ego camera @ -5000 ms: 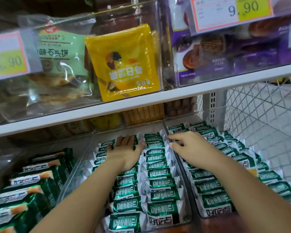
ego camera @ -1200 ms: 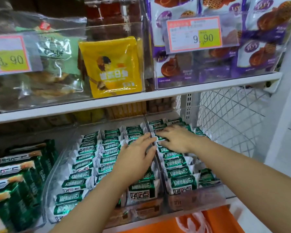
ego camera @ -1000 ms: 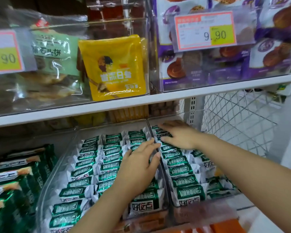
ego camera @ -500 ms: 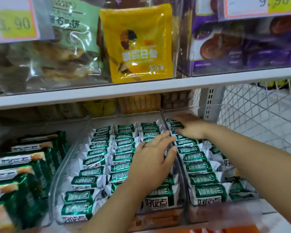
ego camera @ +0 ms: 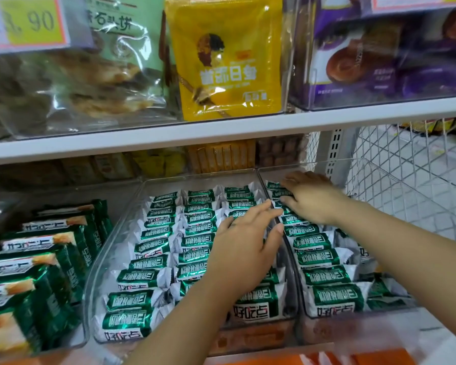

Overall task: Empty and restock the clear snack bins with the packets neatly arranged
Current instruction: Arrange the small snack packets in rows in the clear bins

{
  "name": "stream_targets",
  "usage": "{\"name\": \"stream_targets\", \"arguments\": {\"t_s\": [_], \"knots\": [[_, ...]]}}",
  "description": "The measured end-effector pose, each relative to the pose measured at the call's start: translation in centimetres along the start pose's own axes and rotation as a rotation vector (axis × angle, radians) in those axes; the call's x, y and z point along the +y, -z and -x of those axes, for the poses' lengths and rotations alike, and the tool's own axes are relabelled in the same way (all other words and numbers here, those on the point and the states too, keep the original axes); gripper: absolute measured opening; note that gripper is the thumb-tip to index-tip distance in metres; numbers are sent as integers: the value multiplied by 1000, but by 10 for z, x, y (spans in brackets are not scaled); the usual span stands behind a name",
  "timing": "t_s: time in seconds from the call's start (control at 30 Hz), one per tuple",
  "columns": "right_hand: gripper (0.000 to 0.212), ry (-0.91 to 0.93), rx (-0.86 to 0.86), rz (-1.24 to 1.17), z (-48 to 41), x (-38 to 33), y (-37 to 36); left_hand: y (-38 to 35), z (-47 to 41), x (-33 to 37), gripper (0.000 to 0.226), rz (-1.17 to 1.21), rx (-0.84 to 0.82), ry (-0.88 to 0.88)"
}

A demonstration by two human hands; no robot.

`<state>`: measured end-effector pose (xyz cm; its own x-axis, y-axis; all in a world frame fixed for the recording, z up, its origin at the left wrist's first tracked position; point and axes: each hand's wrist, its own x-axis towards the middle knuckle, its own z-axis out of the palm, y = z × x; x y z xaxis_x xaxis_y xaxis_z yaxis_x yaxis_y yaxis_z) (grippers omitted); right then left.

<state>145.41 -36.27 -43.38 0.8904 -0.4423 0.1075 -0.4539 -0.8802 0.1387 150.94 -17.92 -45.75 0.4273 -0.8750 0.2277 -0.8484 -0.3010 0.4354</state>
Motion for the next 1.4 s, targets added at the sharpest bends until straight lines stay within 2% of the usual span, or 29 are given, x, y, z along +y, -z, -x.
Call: {"name": "stream_targets", "arguments": {"t_s": [0.17,0.23,0.3,0.4,0.5,0.57,0.6,0.7,0.77,0.9,1.03,1.23,1.4], "knots": [[59,88,-285,-15,15,-5,2,-1,0,0,49,-2,9,6],[61,63,-315,-25,11,-8,2,-2,0,0,52,-10,9,7],[61,49,-306,-45,8,-11,3,-1,0,1,43,-7,3,11],[56,16,-184,-299,19,-3,12,2,1,2,42,-23,-18,4],[45,-148,72,-600,50,30,24,10,-2,3,39,-18,-21,27],[42,-230,124,-665,71,55,26,16,-9,11,35,-79,14,31],[44,-238,61,-662,82,64,25,18,-14,17,33,-113,28,21],[61,-188,-266,-736,109,80,14,19,-32,43,38,-184,-28,-8],[73,-141,-341,-804,121,86,9,13,-50,56,43,-267,-111,-35],[86,-71,-241,-696,121,92,-7,-7,-100,62,48,-359,-272,-16],[93,-7,-139,-668,112,84,-26,-27,-139,61,55,-235,-355,24],[69,61,18,-624,121,83,-34,-38,-149,60,48,-305,-447,-90],[69,30,100,-559,124,77,-40,-35,-145,59,51,-336,-398,-137]]}}
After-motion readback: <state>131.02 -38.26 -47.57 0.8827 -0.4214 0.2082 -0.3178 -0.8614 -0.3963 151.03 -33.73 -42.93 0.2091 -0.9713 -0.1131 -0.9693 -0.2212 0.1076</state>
